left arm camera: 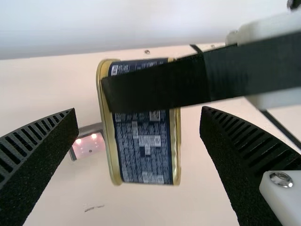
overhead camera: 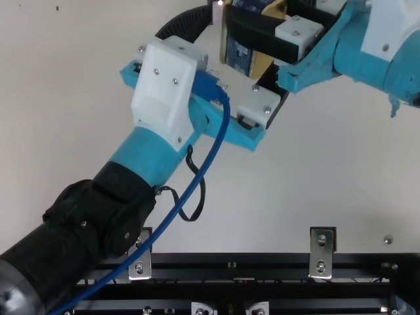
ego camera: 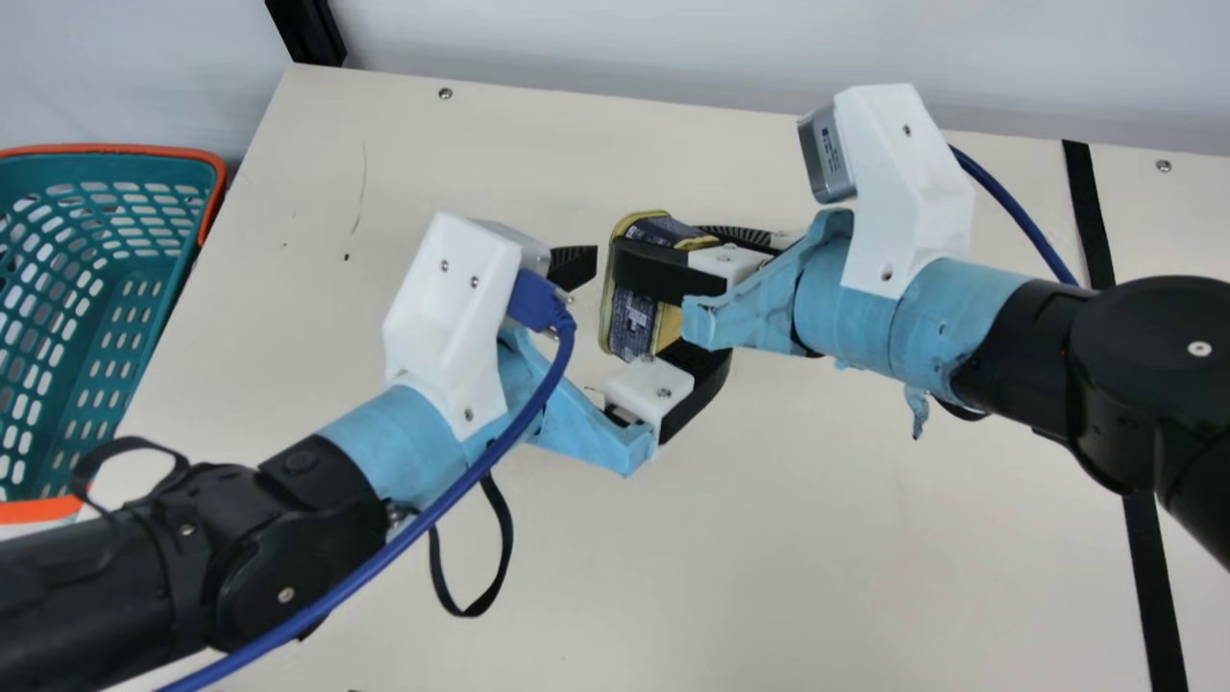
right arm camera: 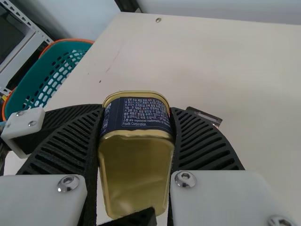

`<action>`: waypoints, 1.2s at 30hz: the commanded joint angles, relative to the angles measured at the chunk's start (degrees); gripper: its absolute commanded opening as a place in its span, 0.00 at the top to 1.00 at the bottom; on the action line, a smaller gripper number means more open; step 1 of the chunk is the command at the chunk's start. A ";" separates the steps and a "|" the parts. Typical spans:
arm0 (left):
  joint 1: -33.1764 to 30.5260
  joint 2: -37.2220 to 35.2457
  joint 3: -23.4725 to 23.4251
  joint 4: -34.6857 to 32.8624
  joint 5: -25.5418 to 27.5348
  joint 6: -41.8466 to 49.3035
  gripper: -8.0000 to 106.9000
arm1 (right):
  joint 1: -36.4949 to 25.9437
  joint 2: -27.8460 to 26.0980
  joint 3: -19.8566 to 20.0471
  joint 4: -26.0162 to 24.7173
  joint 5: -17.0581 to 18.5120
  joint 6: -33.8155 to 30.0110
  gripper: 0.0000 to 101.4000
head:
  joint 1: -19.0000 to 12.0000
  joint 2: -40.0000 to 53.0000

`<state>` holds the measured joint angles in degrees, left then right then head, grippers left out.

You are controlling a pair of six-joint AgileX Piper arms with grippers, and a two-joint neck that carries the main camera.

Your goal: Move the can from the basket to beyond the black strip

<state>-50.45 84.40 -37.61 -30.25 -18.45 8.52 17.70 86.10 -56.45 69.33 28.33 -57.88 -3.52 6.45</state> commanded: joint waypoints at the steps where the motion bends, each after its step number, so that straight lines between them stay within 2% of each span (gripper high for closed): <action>1: -0.10 -0.23 0.43 0.49 2.32 0.75 0.15 | -0.14 -0.15 0.10 0.05 -0.21 0.16 1.00 | -0.93 -0.07; 9: 0.47 -3.52 3.30 1.92 9.94 3.79 0.15 | -0.33 -0.72 0.64 -0.50 -1.72 0.44 1.00 | -0.93 -0.07; 16: 3.96 -8.27 7.69 1.68 11.56 5.84 0.15 | -0.22 -1.27 0.87 -1.33 -2.99 1.17 1.00 | -0.93 -0.07; 24: 10.41 -14.41 13.61 -1.10 8.77 9.29 0.15 | 0.24 -2.43 1.14 -2.59 -4.15 2.28 1.00 | -0.93 -0.07; 36: 19.98 -24.50 20.68 -11.07 2.41 17.83 0.15 | 1.25 -4.73 1.65 -5.27 -5.34 4.54 1.00 | -0.93 -0.07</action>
<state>-31.16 61.11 -17.42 -40.00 -15.78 25.13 18.93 81.44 -54.88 64.26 23.07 -53.56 -3.23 6.45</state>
